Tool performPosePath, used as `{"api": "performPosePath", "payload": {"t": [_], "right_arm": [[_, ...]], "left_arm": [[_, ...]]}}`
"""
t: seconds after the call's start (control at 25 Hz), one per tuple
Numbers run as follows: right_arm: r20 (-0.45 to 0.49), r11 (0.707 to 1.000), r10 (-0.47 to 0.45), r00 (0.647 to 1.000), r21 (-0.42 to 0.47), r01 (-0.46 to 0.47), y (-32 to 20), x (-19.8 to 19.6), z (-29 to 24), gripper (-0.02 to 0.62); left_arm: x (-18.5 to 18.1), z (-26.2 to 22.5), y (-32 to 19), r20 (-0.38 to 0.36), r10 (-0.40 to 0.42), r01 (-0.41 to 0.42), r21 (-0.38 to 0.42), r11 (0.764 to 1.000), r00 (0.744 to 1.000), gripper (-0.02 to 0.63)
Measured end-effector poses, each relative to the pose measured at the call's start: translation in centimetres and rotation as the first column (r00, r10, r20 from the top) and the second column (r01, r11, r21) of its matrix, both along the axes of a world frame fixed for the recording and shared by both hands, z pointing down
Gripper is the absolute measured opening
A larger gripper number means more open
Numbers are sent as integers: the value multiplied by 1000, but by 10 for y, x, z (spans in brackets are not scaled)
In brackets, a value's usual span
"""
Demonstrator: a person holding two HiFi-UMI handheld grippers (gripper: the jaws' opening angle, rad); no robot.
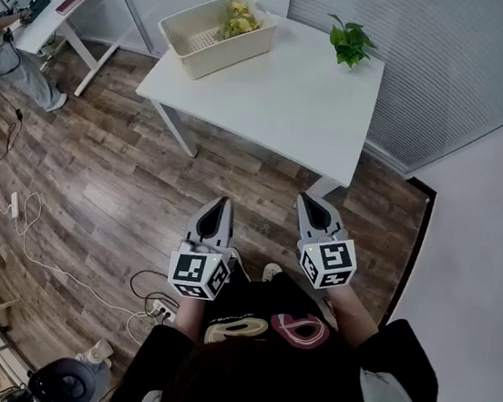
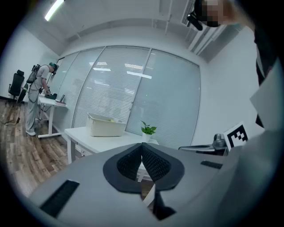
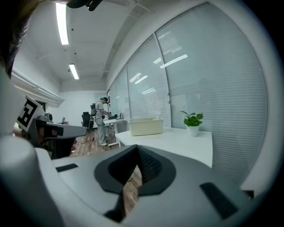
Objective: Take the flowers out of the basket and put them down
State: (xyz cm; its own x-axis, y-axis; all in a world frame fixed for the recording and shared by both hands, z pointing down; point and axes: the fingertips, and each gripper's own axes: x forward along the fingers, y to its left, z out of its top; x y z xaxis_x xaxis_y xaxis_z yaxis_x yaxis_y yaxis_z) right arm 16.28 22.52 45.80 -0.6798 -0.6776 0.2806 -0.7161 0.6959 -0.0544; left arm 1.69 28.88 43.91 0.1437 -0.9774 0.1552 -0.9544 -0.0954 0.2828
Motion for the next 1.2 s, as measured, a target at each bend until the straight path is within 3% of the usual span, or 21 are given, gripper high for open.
{"api": "performPosePath", "payload": {"t": [0.2,0.36,0.72,1.0,1.2], "right_arm": [[1,1000,-8,1000,-5,8,12,-2,3,8],[66,998,57,996,-36,-54,5,-1,2,9],[114,988,152,982,-59,-146,13,-15,11,9],[119,991,116,986,-76,-108,20,-29,17,11],[138,990,126,982,-87,-114,-3,-36,17,11]], "left_arm": [[3,0,10,1,1,-1,9,1000,1000,18],[-8,3,11,13,11,-11,4,1000,1000,18],[-40,11,15,21,51,-51,9,999,998,17],[-55,10,12,23,50,-51,20,999,998,18],[-59,8,-9,24,45,-45,22,999,999,18]]}}
